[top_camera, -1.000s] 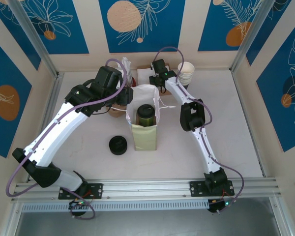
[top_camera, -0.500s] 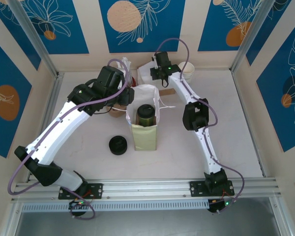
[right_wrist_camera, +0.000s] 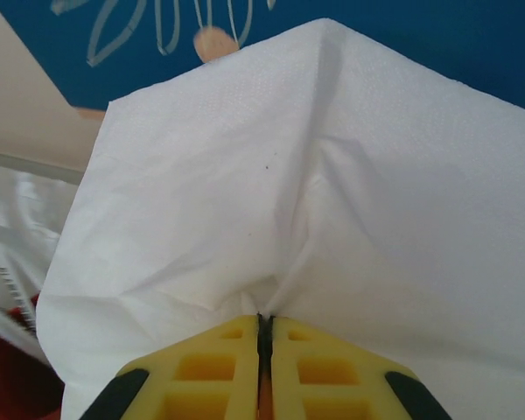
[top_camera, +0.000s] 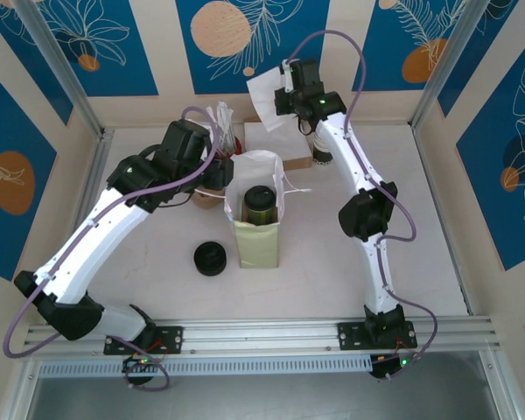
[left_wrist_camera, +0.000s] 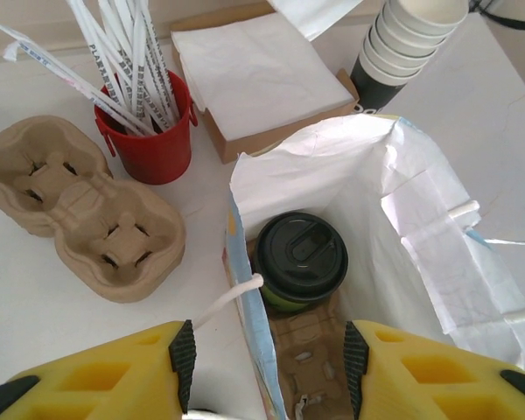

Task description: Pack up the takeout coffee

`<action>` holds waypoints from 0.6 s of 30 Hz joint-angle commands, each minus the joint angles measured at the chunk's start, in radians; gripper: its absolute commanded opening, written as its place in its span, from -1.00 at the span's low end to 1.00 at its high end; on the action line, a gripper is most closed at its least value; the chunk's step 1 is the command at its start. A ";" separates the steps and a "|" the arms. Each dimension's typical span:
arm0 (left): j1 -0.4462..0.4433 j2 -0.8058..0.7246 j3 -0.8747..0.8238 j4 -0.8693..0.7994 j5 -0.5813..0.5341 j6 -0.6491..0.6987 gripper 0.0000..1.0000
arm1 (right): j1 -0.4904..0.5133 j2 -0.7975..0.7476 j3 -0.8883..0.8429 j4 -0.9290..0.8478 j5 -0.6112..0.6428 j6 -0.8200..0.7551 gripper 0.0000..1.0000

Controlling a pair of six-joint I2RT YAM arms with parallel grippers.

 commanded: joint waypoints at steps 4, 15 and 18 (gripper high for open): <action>0.008 -0.069 -0.003 -0.032 -0.011 0.008 0.02 | 0.044 -0.183 0.026 -0.115 -0.040 0.019 -0.82; 0.008 -0.246 -0.146 -0.001 -0.051 0.008 0.11 | 0.114 -0.460 0.006 -0.306 -0.279 0.339 -0.95; 0.008 -0.276 -0.176 0.007 -0.055 0.012 0.13 | 0.137 -0.544 -0.070 -0.323 -0.317 0.469 -0.97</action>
